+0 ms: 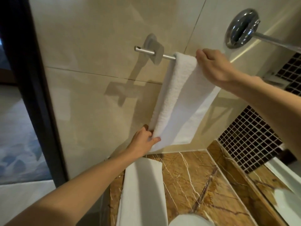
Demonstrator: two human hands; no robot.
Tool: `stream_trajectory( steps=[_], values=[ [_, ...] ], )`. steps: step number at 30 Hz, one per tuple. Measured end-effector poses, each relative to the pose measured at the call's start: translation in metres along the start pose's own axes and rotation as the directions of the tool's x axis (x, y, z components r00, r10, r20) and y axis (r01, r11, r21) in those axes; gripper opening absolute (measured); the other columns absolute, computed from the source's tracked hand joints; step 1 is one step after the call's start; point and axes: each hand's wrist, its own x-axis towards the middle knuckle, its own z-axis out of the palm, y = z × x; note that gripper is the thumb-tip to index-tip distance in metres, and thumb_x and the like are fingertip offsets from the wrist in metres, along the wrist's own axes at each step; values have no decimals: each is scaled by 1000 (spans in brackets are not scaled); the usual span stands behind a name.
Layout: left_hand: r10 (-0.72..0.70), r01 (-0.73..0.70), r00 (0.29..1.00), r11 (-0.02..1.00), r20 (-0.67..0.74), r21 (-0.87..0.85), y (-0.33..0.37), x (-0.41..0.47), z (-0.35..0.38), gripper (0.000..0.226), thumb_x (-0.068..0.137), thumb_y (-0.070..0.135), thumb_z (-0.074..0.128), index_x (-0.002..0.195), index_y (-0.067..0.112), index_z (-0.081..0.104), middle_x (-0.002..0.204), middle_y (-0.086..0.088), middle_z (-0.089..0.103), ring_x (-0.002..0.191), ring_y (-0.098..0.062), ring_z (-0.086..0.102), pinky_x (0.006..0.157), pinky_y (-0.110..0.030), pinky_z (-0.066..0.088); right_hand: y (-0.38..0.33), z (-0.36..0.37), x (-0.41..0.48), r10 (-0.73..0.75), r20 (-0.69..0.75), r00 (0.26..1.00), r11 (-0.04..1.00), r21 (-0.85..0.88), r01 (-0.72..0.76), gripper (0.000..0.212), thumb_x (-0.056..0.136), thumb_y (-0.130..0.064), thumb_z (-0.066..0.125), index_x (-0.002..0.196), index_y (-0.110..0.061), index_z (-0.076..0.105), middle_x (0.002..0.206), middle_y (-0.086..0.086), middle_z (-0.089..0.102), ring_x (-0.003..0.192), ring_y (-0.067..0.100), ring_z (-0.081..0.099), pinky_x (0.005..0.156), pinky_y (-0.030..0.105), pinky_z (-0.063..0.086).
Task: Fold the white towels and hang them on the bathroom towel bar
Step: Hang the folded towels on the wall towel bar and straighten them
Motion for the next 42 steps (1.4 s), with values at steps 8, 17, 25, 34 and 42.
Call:
stream_trajectory(
  steps=[8, 17, 25, 34, 42],
  values=[
    [12, -20, 988, 999, -154, -47, -7, -1, 13, 36, 81, 29, 73, 57, 15, 51, 82, -1, 45, 69, -20, 47, 63, -27, 30, -4, -2, -3, -30, -20, 999, 999, -12, 30, 42, 102, -32, 31, 77, -4, 49, 83, 18, 52, 80, 32, 49, 66, 33, 30],
    [43, -58, 974, 997, -224, -57, -22, -21, 23, 21, 77, 23, 75, 73, 13, 57, 72, 4, 50, 67, -17, 45, 59, -27, 32, -14, -4, -9, -150, -37, 988, 989, -3, 150, 38, 100, -35, 36, 82, -7, 55, 80, 9, 54, 77, 28, 49, 63, 31, 26],
    [-61, 16, 965, 985, -257, -174, -31, -26, 30, 26, 77, 17, 77, 62, 0, 64, 67, -5, 56, 64, -24, 59, 62, -32, 44, -12, -2, -9, -128, 4, 992, 992, 19, 128, 40, 102, -35, 34, 82, -6, 53, 81, 11, 53, 78, 27, 47, 64, 31, 26],
    [-121, 57, 952, 973, -281, -223, -33, -20, 28, 26, 75, 11, 77, 58, -5, 64, 62, -4, 51, 59, -23, 50, 55, -20, 34, -14, 2, -27, -104, -196, 975, 988, 94, 124, 32, 94, -37, 48, 104, -11, 63, 100, 0, 64, 92, 14, 55, 78, 32, 43],
    [-208, 139, 959, 936, -191, -323, -40, -11, 33, 21, 72, 23, 81, 59, 11, 69, 95, 1, 57, 93, -12, 59, 80, -20, 42, -10, 0, -23, -112, -69, 991, 990, 82, 118, 37, 99, -38, 40, 112, -12, 63, 105, 3, 63, 96, 20, 55, 76, 29, 36]
  ],
)
